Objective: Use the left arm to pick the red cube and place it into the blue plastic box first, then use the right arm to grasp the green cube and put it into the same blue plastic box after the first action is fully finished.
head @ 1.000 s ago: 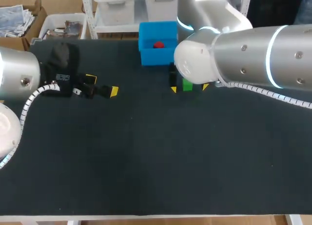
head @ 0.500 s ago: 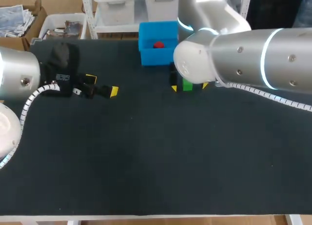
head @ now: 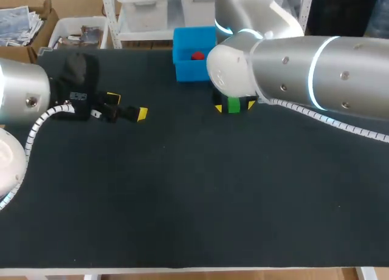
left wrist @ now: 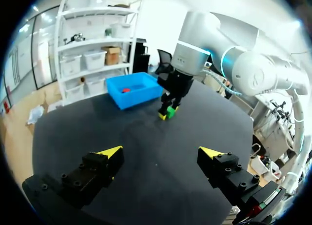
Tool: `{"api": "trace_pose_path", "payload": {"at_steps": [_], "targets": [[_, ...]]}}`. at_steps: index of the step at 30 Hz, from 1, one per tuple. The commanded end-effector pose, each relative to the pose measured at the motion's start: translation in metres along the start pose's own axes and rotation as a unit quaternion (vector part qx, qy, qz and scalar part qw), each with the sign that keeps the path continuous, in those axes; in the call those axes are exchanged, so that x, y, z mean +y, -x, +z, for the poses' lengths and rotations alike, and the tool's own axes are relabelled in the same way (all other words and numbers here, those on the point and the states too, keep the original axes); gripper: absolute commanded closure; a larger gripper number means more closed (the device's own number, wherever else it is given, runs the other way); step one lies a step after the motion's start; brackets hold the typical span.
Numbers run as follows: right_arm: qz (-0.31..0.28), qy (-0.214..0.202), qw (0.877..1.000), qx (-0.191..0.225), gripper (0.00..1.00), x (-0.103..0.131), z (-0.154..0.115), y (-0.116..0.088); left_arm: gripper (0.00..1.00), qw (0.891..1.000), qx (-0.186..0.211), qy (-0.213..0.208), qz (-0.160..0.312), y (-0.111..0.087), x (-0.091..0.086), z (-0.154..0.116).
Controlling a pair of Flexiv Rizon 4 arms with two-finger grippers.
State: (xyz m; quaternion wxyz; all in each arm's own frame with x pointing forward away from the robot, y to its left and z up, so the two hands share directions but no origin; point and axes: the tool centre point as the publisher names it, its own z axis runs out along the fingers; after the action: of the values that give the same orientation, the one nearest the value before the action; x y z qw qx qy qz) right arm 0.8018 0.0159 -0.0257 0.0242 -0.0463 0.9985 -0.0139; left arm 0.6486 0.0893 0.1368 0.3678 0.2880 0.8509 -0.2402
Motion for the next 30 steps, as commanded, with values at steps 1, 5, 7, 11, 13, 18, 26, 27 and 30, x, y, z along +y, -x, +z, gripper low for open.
{"api": "trace_pose_path", "payload": {"at_steps": [1,5,7,11,13,18,26,27,30], "targets": [[0.004,-0.002,1.000,0.005,1.00,0.003,0.001,0.003,0.00,1.000,-0.005,-0.005,0.001,-0.002,0.002,-0.001],[0.004,-0.001,1.000,0.004,1.00,0.004,0.001,0.002,0.00,1.000,-0.005,-0.005,0.001,-0.002,0.002,-0.001],[0.002,-0.001,1.000,0.003,1.00,0.003,0.001,0.002,0.00,1.000,-0.005,-0.005,0.001,-0.002,0.002,-0.001],[0.001,0.000,1.000,0.001,1.00,0.002,-0.002,-0.001,0.00,1.000,-0.005,-0.005,0.001,-0.002,0.002,-0.001],[0.002,0.001,1.000,-0.003,1.00,0.002,-0.006,-0.003,0.00,1.000,-0.005,-0.005,0.001,-0.002,0.002,-0.001],[0.005,0.004,1.000,-0.021,1.00,0.000,-0.026,-0.002,0.00,1.000,-0.005,-0.005,0.001,-0.002,0.002,-0.001],[0.007,0.011,0.998,-0.066,1.00,-0.007,-0.077,0.008,0.00,1.000,-0.005,-0.005,0.001,-0.002,0.002,-0.001],[0.006,0.009,0.997,-0.073,1.00,-0.008,-0.084,0.009,0.00,1.000,-0.005,-0.005,0.001,-0.002,0.002,-0.001],[0.006,0.010,0.996,-0.085,1.00,-0.010,-0.100,0.014,0.00,1.000,-0.005,-0.005,0.001,-0.002,0.002,-0.001]]}}
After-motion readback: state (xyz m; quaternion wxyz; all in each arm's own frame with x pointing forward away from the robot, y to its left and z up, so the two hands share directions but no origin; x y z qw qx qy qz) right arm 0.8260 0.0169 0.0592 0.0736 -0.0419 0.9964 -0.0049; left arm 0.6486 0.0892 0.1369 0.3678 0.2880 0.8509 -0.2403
